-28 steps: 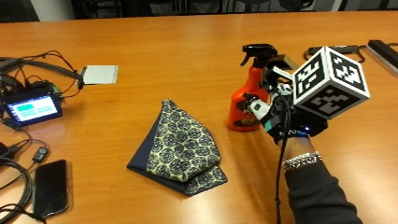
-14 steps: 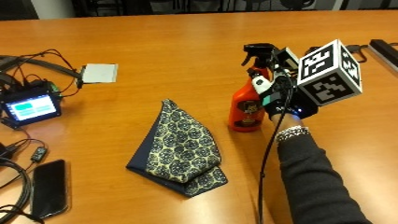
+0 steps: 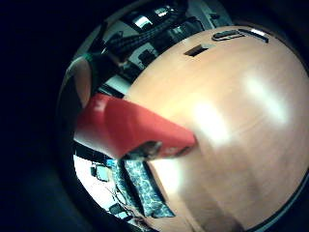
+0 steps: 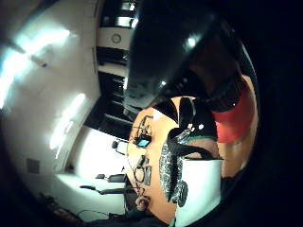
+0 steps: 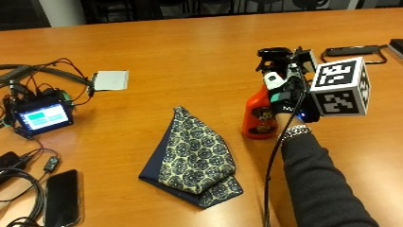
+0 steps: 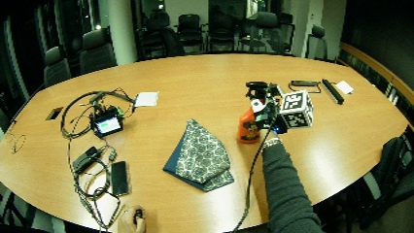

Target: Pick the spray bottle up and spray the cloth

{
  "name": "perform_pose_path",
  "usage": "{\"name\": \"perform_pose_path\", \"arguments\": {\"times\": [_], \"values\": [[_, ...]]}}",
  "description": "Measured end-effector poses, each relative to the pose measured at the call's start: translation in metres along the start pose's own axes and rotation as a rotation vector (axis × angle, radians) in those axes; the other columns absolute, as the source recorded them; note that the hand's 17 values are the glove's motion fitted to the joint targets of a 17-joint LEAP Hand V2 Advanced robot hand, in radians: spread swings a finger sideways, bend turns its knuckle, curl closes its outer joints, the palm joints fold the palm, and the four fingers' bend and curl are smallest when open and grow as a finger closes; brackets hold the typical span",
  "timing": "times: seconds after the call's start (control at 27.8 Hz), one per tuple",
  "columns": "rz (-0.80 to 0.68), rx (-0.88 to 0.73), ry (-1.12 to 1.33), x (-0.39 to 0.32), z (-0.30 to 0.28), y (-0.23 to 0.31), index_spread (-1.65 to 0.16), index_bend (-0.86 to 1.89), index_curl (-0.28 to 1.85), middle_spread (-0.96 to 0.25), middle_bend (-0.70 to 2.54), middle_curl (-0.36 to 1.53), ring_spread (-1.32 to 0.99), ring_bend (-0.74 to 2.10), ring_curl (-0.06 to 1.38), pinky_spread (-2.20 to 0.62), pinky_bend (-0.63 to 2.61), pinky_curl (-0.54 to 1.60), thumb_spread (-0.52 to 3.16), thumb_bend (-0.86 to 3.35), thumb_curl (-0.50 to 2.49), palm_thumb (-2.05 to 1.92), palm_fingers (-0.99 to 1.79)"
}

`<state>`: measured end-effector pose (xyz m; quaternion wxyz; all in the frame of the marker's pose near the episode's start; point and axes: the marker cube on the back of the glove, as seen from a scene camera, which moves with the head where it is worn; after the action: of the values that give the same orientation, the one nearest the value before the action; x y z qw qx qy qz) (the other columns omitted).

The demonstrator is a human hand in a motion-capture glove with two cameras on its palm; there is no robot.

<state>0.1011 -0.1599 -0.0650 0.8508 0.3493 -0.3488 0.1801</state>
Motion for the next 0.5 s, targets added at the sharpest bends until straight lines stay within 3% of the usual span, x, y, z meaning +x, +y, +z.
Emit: {"name": "perform_pose_path", "arguments": {"times": [0.25, 0.5], "values": [[0.054, 0.047, -0.078, 0.008, 0.003, -0.001, -0.29, 0.20, 0.33, -0.15, 0.36, 0.42, -0.12, 0.39, 0.37, 0.10, 0.14, 0.29, 1.04, 0.01, 0.42, 0.92, 1.05], [0.017, 0.145, -0.159, 0.012, 0.001, -0.012, -0.28, 0.19, 0.38, -0.17, 0.35, 0.44, -0.16, 0.47, 0.42, -0.10, 0.29, 0.35, 0.87, -0.02, 0.47, 0.96, 1.29]]}}
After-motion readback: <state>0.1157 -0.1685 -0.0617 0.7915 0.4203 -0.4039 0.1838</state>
